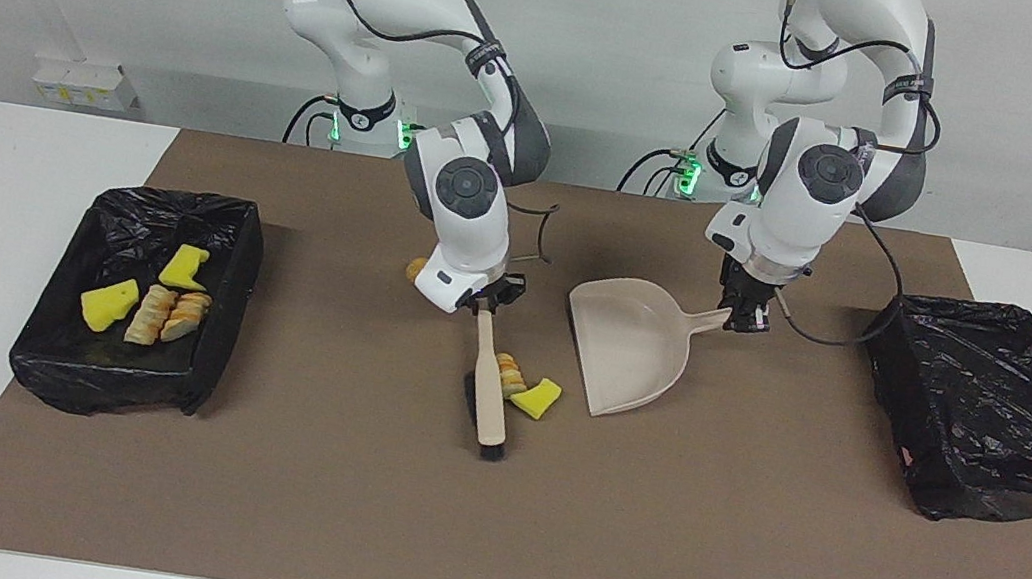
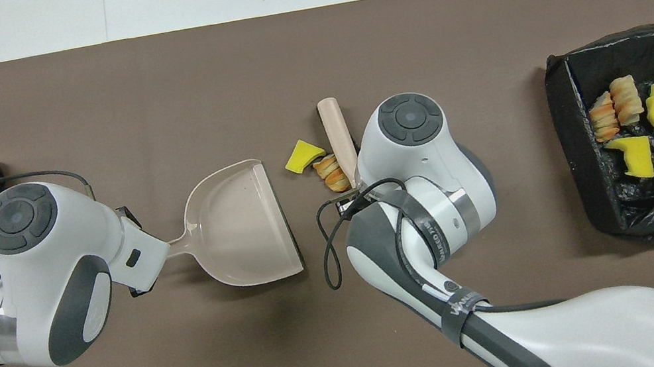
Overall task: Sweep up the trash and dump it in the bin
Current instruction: 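Hold the dustpan with the left gripper while the right gripper sweeps pieces in, then sweep the remaining bread chunk toward the dustpan with the brush in the right gripper, then brush the bread chunk into the dustpan with the right gripper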
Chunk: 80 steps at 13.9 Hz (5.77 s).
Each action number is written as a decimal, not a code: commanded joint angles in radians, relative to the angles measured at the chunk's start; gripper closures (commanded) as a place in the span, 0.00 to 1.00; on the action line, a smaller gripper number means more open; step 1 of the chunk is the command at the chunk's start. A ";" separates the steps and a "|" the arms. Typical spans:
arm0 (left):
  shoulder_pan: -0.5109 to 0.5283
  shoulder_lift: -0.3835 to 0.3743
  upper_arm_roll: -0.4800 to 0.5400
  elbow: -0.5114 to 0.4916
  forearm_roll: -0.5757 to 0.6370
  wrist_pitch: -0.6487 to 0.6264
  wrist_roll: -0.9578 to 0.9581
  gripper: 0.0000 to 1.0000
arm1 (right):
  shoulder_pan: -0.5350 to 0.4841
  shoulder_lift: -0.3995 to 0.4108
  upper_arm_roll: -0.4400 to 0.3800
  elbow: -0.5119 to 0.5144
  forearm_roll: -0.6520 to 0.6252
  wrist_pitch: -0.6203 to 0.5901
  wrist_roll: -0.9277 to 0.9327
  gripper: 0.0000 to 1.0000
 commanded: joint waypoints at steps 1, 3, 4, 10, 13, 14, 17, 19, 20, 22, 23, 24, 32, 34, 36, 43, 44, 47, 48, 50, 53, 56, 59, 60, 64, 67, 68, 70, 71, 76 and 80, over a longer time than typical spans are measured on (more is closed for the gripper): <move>0.051 -0.049 -0.041 -0.051 -0.013 0.022 0.030 1.00 | 0.052 -0.014 0.004 -0.020 0.109 0.014 0.010 1.00; 0.067 -0.052 -0.054 -0.059 -0.012 0.025 0.031 1.00 | 0.077 -0.020 0.025 -0.019 0.166 0.016 0.008 1.00; 0.074 -0.051 -0.067 -0.060 -0.013 0.031 0.033 1.00 | 0.087 -0.023 0.036 -0.019 0.166 0.014 0.010 1.00; 0.045 -0.040 -0.064 -0.102 -0.013 0.105 0.011 1.00 | 0.172 -0.059 0.053 -0.019 0.168 -0.015 0.091 1.00; 0.056 -0.039 -0.062 -0.096 -0.013 0.106 0.014 1.00 | 0.149 -0.103 0.051 -0.019 0.165 -0.099 0.085 1.00; 0.061 -0.037 -0.062 -0.097 -0.013 0.112 0.022 1.00 | 0.117 -0.138 0.050 -0.020 0.162 -0.154 0.064 1.00; 0.105 -0.026 -0.061 -0.086 -0.013 0.125 0.025 1.00 | 0.028 -0.255 0.048 -0.103 0.157 -0.277 -0.001 1.00; 0.104 -0.016 -0.061 -0.079 -0.013 0.146 0.031 1.00 | -0.003 -0.333 0.044 -0.201 0.148 -0.300 0.008 1.00; 0.104 -0.016 -0.061 -0.077 -0.013 0.140 0.033 1.00 | -0.023 -0.379 0.042 -0.265 0.146 -0.300 0.013 1.00; 0.102 -0.017 -0.061 -0.077 -0.013 0.139 0.051 1.00 | -0.098 -0.468 0.041 -0.394 0.114 -0.294 0.031 1.00; 0.099 -0.025 -0.061 -0.079 -0.013 0.128 0.065 1.00 | -0.110 -0.505 0.041 -0.445 0.059 -0.291 0.034 1.00; 0.093 -0.029 -0.062 -0.079 -0.013 0.122 0.079 1.00 | -0.115 -0.525 0.041 -0.483 0.003 -0.282 0.051 1.00; 0.061 -0.042 -0.065 -0.083 -0.015 0.059 0.183 1.00 | -0.225 -0.574 0.047 -0.598 -0.078 -0.233 0.122 1.00; 0.061 -0.042 -0.064 -0.083 -0.015 0.054 0.180 1.00 | -0.233 -0.560 0.047 -0.602 -0.065 -0.224 0.128 1.00; 0.061 -0.042 -0.064 -0.083 -0.015 0.057 0.169 1.00 | -0.244 -0.534 0.048 -0.592 -0.001 -0.146 0.171 1.00; 0.061 -0.040 -0.064 -0.082 -0.015 0.059 0.154 1.00 | -0.098 -0.323 0.050 -0.358 0.234 -0.064 0.440 1.00; 0.062 -0.040 -0.064 -0.080 -0.015 0.059 0.154 1.00 | -0.095 -0.318 0.047 -0.292 0.232 -0.135 0.474 1.00; 0.062 -0.039 -0.064 -0.079 -0.015 0.057 0.152 1.00 | -0.129 -0.359 0.036 -0.218 0.206 -0.288 0.465 1.00; 0.061 -0.039 -0.064 -0.079 -0.015 0.054 0.152 1.00 | -0.130 -0.381 0.038 -0.220 0.145 -0.320 0.468 1.00; 0.059 -0.039 -0.064 -0.079 -0.015 0.054 0.125 1.00 | -0.132 -0.417 0.039 -0.226 0.067 -0.429 0.470 1.00; 0.056 -0.040 -0.064 -0.079 -0.015 0.054 0.122 1.00 | -0.156 -0.473 0.038 -0.282 0.033 -0.510 0.459 1.00; 0.055 -0.039 -0.065 -0.080 -0.015 0.059 0.110 1.00 | -0.202 -0.591 0.038 -0.483 -0.001 -0.393 0.287 1.00; 0.042 -0.048 -0.067 -0.092 -0.015 0.054 0.114 1.00 | -0.262 -0.599 0.044 -0.520 0.001 -0.340 0.137 1.00; 0.027 -0.049 -0.065 -0.092 -0.015 0.057 0.114 1.00 | -0.249 -0.576 0.045 -0.523 0.004 -0.323 0.152 1.00; 0.018 -0.049 -0.067 -0.094 -0.015 0.065 0.126 1.00 | -0.158 -0.510 0.047 -0.529 0.086 -0.244 0.129 1.00; 0.019 -0.042 -0.065 -0.095 -0.015 0.069 0.125 1.00 | -0.068 -0.444 0.047 -0.511 0.204 -0.126 0.132 1.00; 0.019 -0.043 -0.065 -0.097 -0.015 0.068 0.122 1.00 | -0.040 -0.418 0.047 -0.485 0.240 -0.097 0.132 1.00; 0.021 -0.046 -0.065 -0.105 -0.015 0.063 0.123 1.00 | 0.001 -0.370 0.047 -0.425 0.267 -0.081 0.132 1.00; 0.022 -0.049 -0.065 -0.114 -0.016 0.059 0.125 1.00 | 0.023 -0.341 0.047 -0.393 0.275 -0.072 0.135 1.00; 0.033 -0.057 -0.064 -0.125 -0.016 0.043 0.123 1.00 | 0.187 -0.276 0.048 -0.370 0.386 0.134 0.188 1.00; 0.060 -0.056 -0.058 -0.119 -0.015 0.040 0.123 1.00 | 0.212 -0.214 0.048 -0.231 0.412 0.134 0.276 1.00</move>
